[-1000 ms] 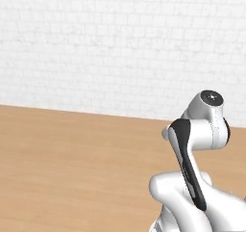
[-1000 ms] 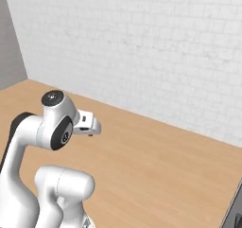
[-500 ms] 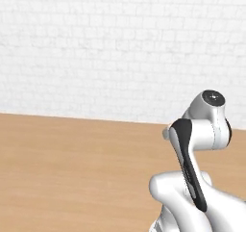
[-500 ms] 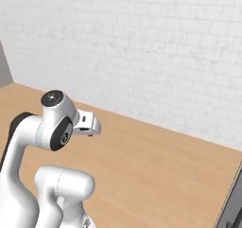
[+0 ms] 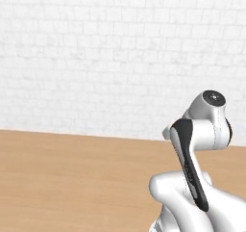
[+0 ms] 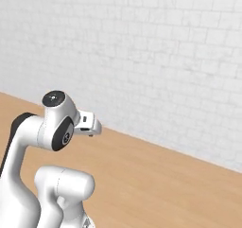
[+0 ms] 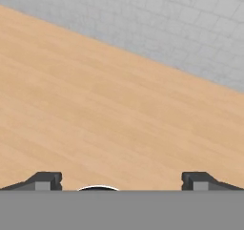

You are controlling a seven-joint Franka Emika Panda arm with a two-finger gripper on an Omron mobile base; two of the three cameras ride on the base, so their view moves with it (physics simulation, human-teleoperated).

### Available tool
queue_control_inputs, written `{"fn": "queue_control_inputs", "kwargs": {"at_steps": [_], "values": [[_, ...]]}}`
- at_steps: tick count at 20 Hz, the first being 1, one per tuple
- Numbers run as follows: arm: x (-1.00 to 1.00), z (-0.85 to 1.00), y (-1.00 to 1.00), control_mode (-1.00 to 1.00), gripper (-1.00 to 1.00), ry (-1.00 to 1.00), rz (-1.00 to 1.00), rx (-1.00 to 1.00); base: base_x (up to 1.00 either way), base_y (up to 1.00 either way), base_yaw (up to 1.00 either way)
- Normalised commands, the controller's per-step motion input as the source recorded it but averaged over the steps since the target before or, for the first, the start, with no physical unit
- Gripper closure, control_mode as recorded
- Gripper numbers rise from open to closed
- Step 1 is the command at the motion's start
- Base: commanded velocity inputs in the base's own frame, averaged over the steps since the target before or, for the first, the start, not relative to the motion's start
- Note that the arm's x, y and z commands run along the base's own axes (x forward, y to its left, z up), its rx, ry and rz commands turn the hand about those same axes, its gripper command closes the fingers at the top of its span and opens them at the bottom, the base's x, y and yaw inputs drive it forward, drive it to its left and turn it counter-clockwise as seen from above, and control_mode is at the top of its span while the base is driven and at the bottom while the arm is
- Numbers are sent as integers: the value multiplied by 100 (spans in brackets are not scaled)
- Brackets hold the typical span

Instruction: Place one onion and one chicken drumstick in each tupperware on the nearby counter, to pack two identical lunches.

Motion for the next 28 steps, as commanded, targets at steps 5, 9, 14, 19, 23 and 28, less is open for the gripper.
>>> {"fn": "queue_control_inputs", "kwargs": {"at_steps": [5, 9, 14, 19, 23, 28], "values": [[0, 0, 0, 100, -100, 0, 0, 0, 100, 27, -27], [0, 0, 0, 100, -100, 0, 0, 0, 100, 27, -46], [0, 0, 0, 100, -100, 0, 0, 0, 90, 45, -66], [0, 0, 0, 100, -100, 0, 0, 0, 55, 65, -77], [0, 0, 0, 100, -100, 0, 0, 0, 41, 64, -75], [0, 0, 0, 100, -100, 0, 0, 0, 56, 30, -71]]}}
